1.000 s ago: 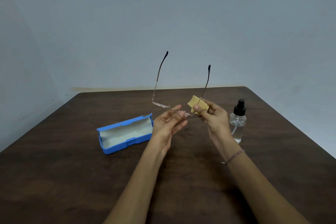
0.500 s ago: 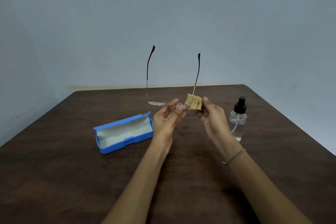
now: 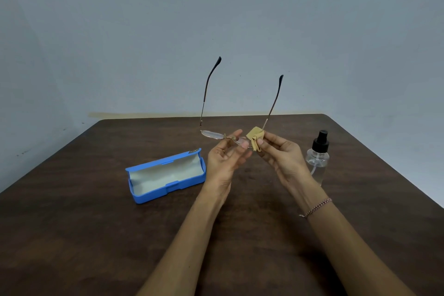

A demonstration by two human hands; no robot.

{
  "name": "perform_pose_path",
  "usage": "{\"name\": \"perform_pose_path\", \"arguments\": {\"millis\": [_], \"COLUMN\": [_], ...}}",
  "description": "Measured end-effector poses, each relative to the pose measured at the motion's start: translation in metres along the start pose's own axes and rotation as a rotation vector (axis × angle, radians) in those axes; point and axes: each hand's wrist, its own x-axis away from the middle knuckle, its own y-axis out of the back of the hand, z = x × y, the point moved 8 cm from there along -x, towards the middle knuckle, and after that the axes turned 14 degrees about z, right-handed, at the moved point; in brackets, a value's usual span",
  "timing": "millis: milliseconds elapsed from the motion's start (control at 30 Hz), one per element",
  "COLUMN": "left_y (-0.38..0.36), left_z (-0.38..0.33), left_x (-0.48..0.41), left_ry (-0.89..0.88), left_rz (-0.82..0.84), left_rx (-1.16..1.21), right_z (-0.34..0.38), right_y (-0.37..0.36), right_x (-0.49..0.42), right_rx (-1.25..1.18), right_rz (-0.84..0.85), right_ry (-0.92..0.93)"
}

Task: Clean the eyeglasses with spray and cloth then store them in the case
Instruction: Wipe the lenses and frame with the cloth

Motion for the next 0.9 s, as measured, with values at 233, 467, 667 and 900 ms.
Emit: {"name": "perform_pose_path", "arguments": {"millis": [233, 467, 667, 900], "left_y": [-0.006, -0.003, -0.006, 0.004], "left_z": [0.003, 0.001, 0.002, -0.002], "left_x": [0.000, -0.002, 0.000, 0.000], "left_ry": [0.017, 0.009, 0.028, -0.011], "left_rz": [0.045, 0.079, 0.101, 0.038], "left_rx": [0.044, 0.059, 0.027, -0.011], "right_z": [0.002, 0.012, 0.036, 0.016], "right_y": [0.000, -0.008, 0.007, 0.000], "right_x": [-0.002, 0.001, 0.004, 0.000], "right_rx": [0.140, 0.213, 0.190, 0.527], "right_rz": [0.017, 0.006, -0.093, -0.051], "right_ry": [0.033, 0.119, 0.238, 0.118]}}
